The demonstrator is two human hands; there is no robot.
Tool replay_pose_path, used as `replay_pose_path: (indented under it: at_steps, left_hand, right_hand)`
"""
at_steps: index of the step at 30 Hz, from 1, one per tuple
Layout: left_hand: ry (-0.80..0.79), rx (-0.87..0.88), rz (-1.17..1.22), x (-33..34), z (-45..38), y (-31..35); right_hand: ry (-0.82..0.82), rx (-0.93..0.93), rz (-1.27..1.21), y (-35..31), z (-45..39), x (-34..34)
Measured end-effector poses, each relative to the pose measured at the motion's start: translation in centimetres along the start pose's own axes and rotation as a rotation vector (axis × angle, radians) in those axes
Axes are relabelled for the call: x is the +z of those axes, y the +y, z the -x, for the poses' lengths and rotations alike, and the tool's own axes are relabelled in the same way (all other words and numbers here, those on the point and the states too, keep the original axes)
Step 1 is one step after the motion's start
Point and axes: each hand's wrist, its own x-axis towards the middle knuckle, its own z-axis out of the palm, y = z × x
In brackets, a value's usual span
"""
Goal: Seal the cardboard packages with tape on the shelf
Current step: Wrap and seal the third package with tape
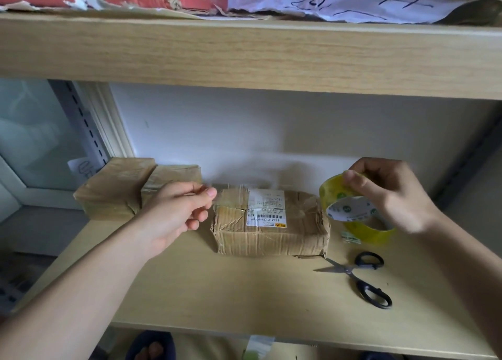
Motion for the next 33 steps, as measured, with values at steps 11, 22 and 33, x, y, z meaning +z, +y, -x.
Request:
replay_pose_path:
  at_steps: [11,22,33]
  left_hand:
    - [0.120,0.033,-0.332,1.2,-2.9,-1.2]
    - [0.132,0.108,-0.498,3.0,-4.2,-1.4]
    - [0.170,-0.041,-0.655,1.0,-5.4,-2.6]
  right_hand:
    - [0.066,0.004,0.162,1.1,-1.2,0.6]
    - [0.107,0.052,0.185,3.7,-1.6,0.6]
    - [-0.003,-0.054,0.325,3.5,-2.5,3.0]
